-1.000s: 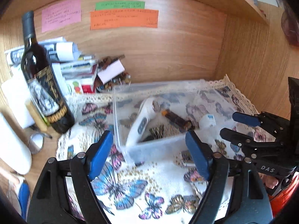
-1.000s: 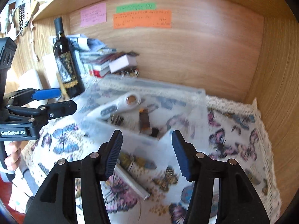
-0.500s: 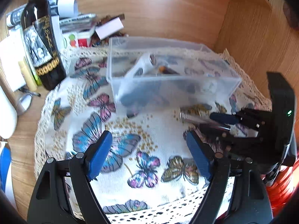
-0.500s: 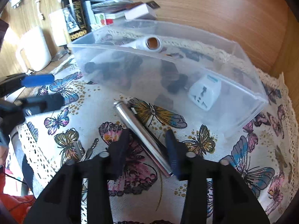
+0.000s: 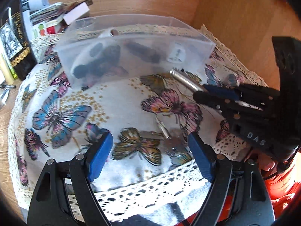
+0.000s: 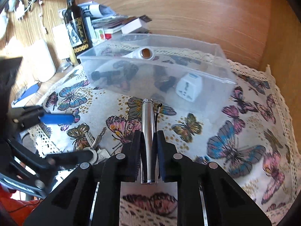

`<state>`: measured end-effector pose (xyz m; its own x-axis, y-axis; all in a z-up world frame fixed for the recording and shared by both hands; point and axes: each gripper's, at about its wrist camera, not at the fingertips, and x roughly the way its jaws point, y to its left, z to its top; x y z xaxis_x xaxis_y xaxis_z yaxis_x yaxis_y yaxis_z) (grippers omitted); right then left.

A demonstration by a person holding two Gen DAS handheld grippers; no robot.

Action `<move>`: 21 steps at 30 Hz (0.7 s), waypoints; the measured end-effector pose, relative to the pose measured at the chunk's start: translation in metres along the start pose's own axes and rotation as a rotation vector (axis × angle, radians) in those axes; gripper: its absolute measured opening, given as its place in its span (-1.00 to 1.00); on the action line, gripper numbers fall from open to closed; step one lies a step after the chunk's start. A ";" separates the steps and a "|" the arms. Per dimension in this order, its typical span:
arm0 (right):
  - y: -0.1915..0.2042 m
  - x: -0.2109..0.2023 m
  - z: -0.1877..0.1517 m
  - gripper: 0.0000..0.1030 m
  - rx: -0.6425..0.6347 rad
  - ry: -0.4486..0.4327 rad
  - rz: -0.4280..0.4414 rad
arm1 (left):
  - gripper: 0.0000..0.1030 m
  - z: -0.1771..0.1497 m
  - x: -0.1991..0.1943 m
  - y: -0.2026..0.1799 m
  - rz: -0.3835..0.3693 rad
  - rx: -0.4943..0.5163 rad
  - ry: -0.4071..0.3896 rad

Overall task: Organize rigid objects
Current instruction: 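Grasp the silver metal tube upright with the right tool, then place the silver tube into the clear box with the right tool while the left tool moves to the keys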

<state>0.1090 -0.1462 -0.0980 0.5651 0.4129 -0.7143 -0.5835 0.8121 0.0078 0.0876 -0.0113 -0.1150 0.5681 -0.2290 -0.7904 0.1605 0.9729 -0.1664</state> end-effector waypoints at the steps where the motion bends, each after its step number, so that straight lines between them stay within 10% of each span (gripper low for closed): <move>1: -0.001 -0.002 -0.001 -0.71 0.001 -0.004 -0.006 | 0.70 -0.001 0.001 -0.003 0.008 0.009 -0.002; 9: -0.012 -0.011 -0.009 -0.71 0.041 -0.017 -0.031 | 0.78 -0.001 0.011 -0.025 0.040 0.087 -0.001; 15: -0.011 -0.018 -0.009 -0.71 0.041 -0.046 -0.039 | 0.19 -0.001 0.012 -0.028 0.062 0.127 -0.035; 21: -0.005 -0.034 -0.002 -0.71 0.025 -0.109 -0.039 | 0.18 0.000 0.007 -0.022 0.059 0.095 -0.043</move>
<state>0.0921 -0.1651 -0.0751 0.6475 0.4223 -0.6344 -0.5460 0.8378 0.0005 0.0884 -0.0343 -0.1170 0.6122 -0.1748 -0.7711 0.2010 0.9776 -0.0620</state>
